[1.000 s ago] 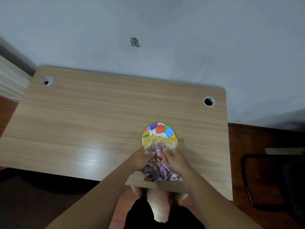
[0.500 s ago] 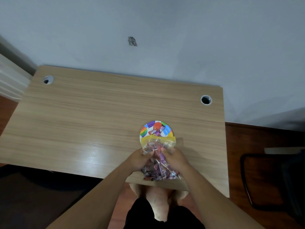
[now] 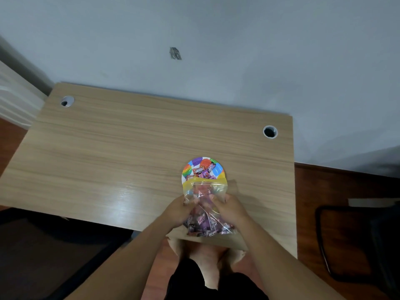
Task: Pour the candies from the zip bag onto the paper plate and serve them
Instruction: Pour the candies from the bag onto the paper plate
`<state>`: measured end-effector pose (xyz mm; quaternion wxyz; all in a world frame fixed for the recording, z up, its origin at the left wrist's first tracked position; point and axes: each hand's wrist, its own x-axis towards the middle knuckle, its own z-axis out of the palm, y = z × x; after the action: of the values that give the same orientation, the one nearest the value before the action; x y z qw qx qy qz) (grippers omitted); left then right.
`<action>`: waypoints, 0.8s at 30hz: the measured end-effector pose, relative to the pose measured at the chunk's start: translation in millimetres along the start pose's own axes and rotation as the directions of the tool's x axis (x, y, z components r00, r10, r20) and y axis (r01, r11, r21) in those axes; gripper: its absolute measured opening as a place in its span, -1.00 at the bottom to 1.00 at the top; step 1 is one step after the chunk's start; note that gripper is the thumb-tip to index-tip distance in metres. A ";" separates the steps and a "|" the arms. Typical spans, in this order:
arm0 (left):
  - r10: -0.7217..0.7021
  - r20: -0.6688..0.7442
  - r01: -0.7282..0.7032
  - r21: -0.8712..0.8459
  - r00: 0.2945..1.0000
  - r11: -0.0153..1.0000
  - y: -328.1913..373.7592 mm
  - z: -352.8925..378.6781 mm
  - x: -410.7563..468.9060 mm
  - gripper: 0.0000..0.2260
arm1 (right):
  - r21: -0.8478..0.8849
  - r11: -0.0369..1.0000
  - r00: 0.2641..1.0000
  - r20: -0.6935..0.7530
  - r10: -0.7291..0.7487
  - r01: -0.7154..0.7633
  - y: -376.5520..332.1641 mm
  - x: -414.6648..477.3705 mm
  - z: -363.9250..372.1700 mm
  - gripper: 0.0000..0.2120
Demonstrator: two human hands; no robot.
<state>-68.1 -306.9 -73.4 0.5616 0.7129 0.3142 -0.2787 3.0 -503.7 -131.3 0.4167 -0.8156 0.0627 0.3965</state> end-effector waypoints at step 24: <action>-0.036 -0.010 0.034 -0.143 0.999 0.989 -12.4 21.7 -7.1 -0.65 | 0.032 0.999 0.999 0.027 0.017 -0.018 10.0 -8.1 -15.1 -0.71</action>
<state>-83.1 -326.9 -80.5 0.6042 0.6670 0.3493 -0.2609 2.2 -523.0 -126.8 0.4270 -0.8028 0.0708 0.4100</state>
